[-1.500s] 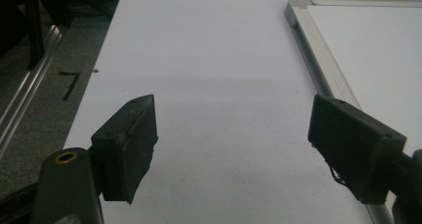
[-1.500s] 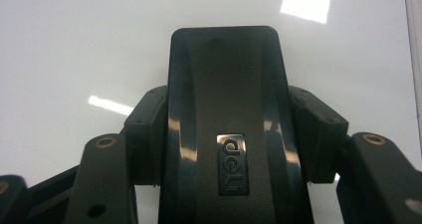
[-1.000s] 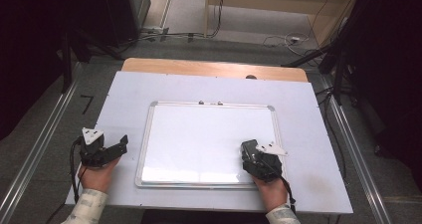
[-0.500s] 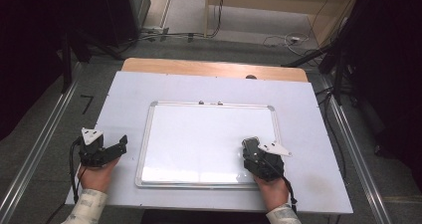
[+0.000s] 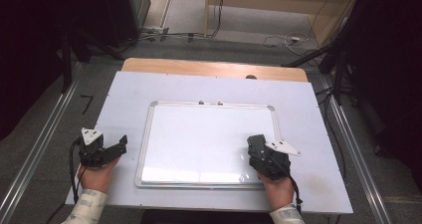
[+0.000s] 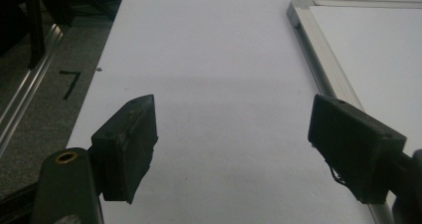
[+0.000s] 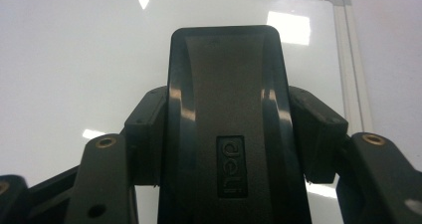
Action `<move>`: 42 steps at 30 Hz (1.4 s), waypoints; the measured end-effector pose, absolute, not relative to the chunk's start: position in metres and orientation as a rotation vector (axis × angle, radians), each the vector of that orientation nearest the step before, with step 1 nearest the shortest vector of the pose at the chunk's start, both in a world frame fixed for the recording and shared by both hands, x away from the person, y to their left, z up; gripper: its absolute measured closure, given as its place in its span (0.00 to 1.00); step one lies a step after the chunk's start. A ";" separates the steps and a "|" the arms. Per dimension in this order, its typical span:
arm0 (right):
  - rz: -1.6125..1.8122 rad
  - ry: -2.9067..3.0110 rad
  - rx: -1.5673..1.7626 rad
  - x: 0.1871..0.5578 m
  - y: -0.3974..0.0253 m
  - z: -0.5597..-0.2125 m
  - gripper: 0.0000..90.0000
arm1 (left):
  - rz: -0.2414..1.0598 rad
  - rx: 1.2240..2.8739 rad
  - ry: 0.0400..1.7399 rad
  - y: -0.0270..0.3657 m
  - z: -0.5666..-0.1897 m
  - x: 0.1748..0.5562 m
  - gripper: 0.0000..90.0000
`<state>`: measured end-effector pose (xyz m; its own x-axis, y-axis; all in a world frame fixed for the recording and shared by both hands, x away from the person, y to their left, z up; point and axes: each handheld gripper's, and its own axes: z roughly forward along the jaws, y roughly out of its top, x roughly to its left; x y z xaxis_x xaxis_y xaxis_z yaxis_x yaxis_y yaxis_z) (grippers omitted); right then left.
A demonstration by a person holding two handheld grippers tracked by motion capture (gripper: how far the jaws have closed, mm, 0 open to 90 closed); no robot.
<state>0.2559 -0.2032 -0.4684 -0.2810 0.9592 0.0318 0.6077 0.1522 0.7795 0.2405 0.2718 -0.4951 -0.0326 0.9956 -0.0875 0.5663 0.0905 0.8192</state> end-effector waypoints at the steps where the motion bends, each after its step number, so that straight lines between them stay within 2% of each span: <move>1: 0.965 1.949 1.493 0.256 -0.204 -0.468 0.43 | 0.794 1.558 1.683 0.272 -0.495 0.240 0.22; 24: 0.924 1.852 1.564 0.254 -0.216 -0.460 0.43 | 0.791 1.556 1.680 0.271 -0.495 0.241 0.22; 42: 0.819 1.790 1.663 0.256 -0.225 -0.479 0.43 | 0.789 1.554 1.678 0.271 -0.494 0.241 0.22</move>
<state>0.2562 -0.2253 -0.4788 -0.0767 0.9970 0.0071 0.6572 0.0452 0.7524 0.2410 0.2710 -0.4945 -0.0283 0.9954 -0.0916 0.5641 0.0916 0.8206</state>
